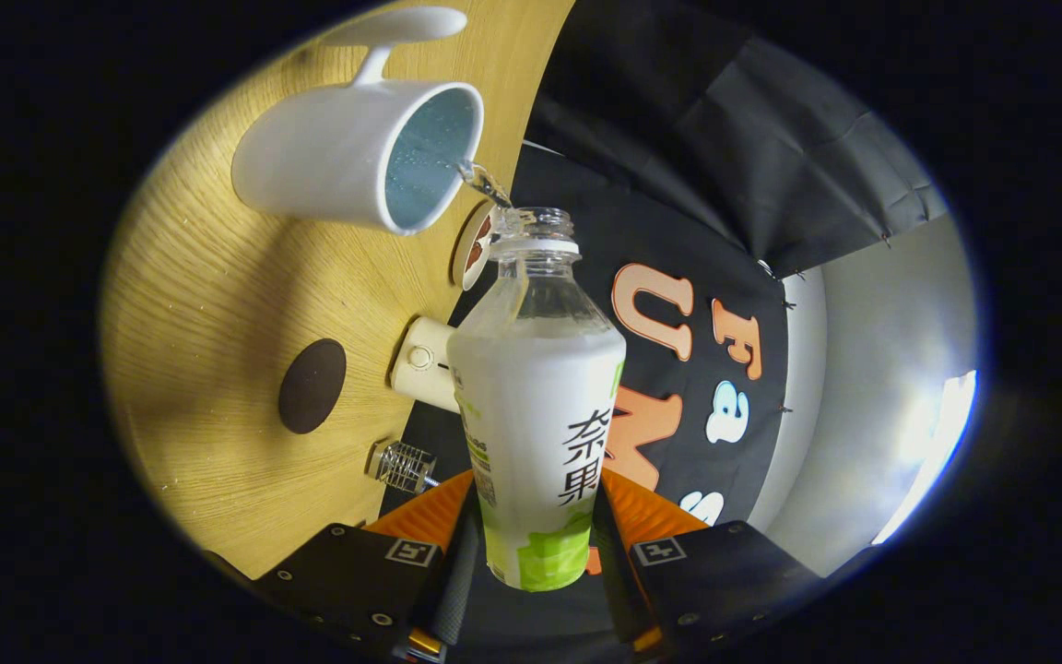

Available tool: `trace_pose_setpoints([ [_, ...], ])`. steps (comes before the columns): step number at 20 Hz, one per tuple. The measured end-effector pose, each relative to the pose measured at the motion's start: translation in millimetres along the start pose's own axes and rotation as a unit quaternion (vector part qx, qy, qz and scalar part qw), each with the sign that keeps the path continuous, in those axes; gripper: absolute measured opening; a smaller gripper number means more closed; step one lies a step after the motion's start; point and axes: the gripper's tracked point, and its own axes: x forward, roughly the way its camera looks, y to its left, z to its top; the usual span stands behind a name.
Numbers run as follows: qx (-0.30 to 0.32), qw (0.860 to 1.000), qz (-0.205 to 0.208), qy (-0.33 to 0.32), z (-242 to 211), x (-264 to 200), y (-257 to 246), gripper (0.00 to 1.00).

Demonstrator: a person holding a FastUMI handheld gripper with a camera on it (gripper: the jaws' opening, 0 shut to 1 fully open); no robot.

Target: Take the bottle from table, then pour the juice into the cup, finally place the bottle on the coaster

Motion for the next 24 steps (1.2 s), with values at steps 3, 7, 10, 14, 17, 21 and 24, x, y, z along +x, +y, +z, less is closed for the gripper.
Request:
trace_pose_setpoints([
  [3, -0.02, 1.0, -0.009, -0.007, 0, -1, 0, 0.62],
  [7, -0.038, 0.999, -0.013, -0.018, -1, 0, -1, 0.62],
  [10, -0.051, 0.998, -0.024, -0.026, 3, -3, 0, 0.62],
  [14, -0.058, 0.997, -0.03, -0.03, -5, 0, 1, 0.62],
  [17, -0.066, 0.997, -0.039, -0.033, -8, 6, -2, 0.62],
  [21, -0.073, 0.996, -0.048, -0.035, -9, 6, -1, 0.62],
  [24, -0.078, 0.995, -0.05, -0.043, -7, 5, -4, 0.62],
])
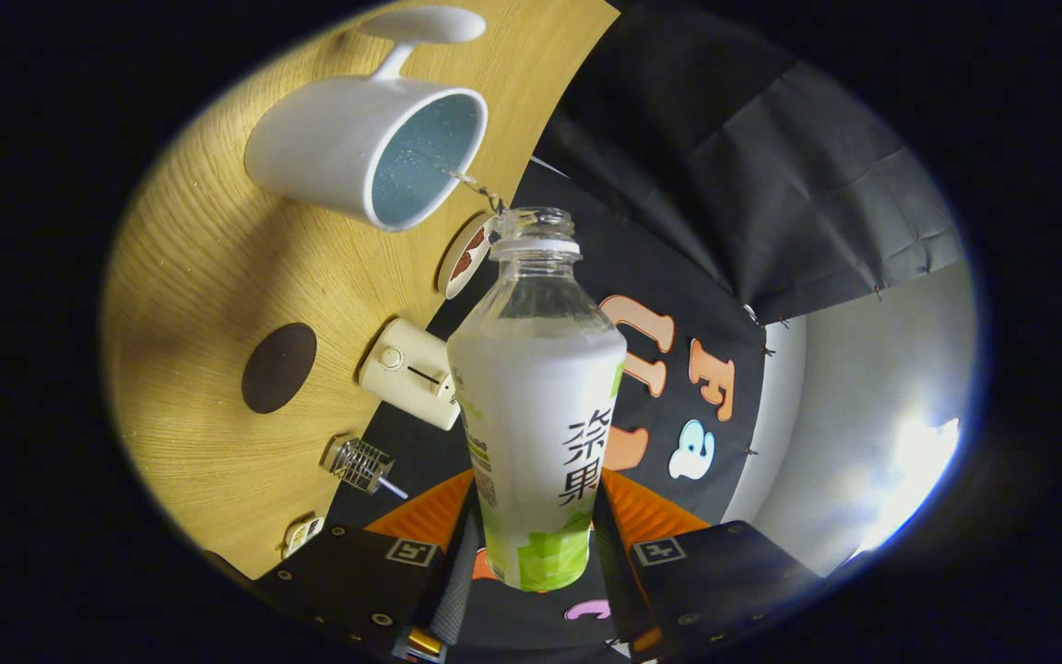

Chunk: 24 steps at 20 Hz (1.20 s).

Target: Take the bottle from table, then pour the juice into the cup, finally place the bottle on the coaster

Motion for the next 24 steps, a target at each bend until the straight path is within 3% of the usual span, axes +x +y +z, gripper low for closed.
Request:
trace_pose_setpoints([
  [11, -0.039, 0.999, -0.015, -0.022, -2, 1, 3, 0.62],
  [24, -0.058, 0.998, 0.001, -0.028, 1, 7, 15, 0.62],
])
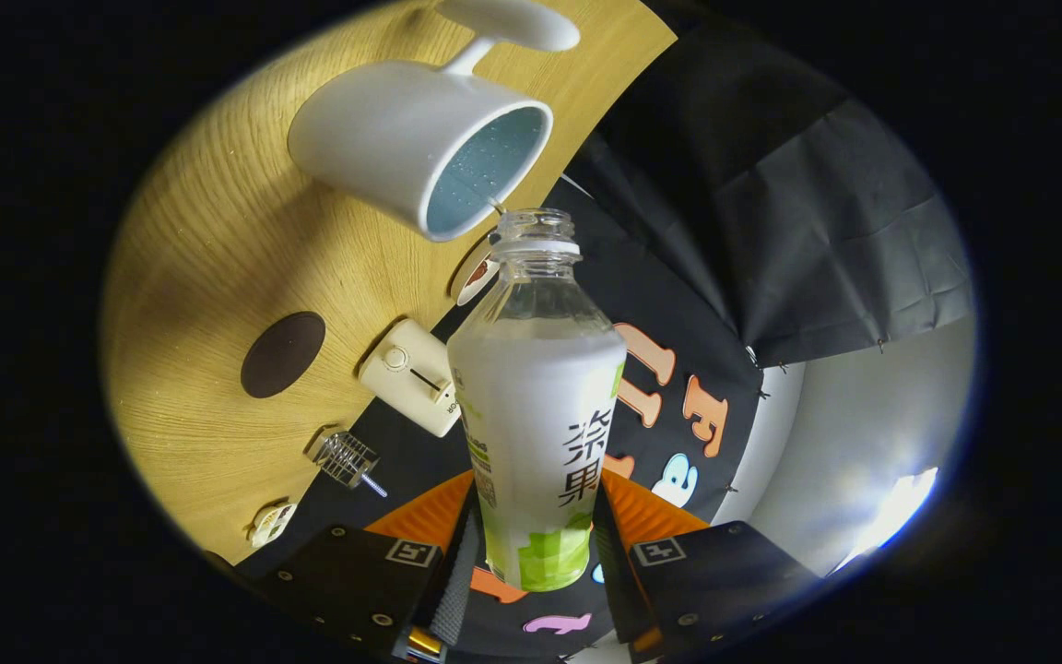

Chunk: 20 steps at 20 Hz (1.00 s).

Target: Take the bottle from table, then pour the juice into the cup, finally place the bottle on the coaster

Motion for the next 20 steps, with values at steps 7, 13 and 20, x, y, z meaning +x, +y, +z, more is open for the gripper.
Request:
trace_pose_setpoints([
  [7, 0.038, 0.999, 0.023, 0.007, -1, -3, 9, 0.62],
  [13, 0.101, 0.994, 0.045, 0.015, 2, -8, 20, 0.62],
  [20, 0.312, 0.94, 0.137, 0.034, 12, -13, 45, 0.62],
])
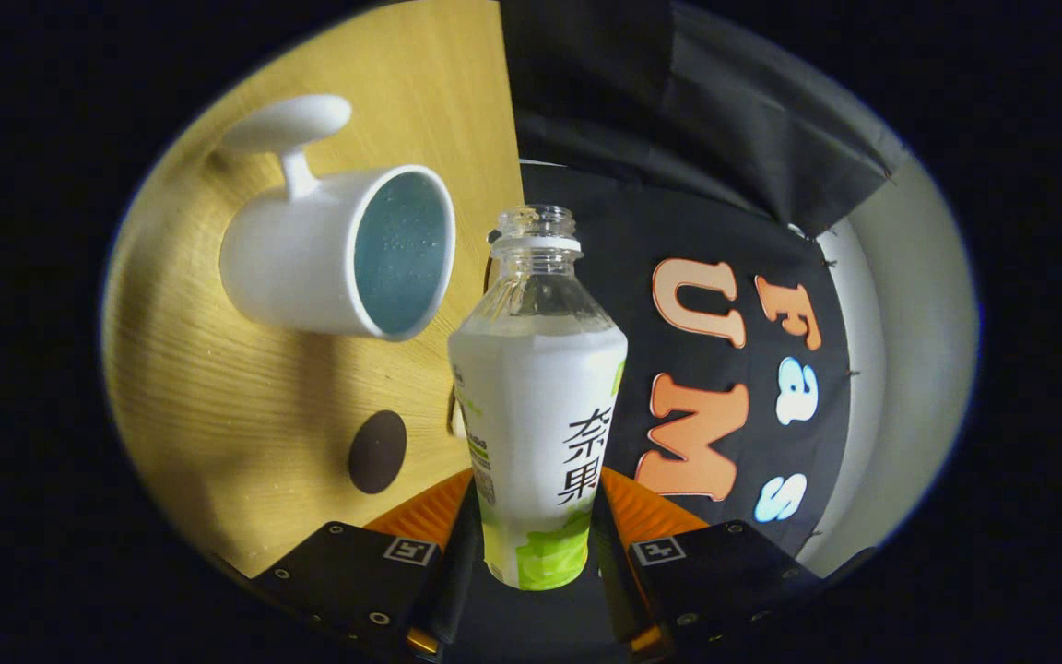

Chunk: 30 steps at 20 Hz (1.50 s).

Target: Take the bottle from table, then pour the juice into the cup, finally place the bottle on the coaster

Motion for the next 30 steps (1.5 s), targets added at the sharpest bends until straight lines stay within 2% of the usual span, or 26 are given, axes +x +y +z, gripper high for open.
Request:
trace_pose_setpoints([
  [2, 0.075, 0.997, 0.019, 0.004, 1, 0, 8, 0.62],
  [5, 0.152, 0.988, 0.02, 0.006, 3, 0, 11, 0.63],
  [8, 0.247, 0.969, 0.025, 0.011, 6, 0, 15, 0.63],
  [12, 0.377, 0.926, 0.025, 0.009, 9, -3, 14, 0.63],
  [16, 0.476, 0.879, 0.018, -0.002, 17, -3, 9, 0.63],
  [23, 0.586, 0.81, -0.024, -0.008, 22, 0, -1, 0.63],
  [27, 0.643, 0.765, -0.022, -0.009, 29, 5, 5, 0.63],
  [30, 0.668, 0.743, -0.019, -0.002, 28, 9, 16, 0.63],
])
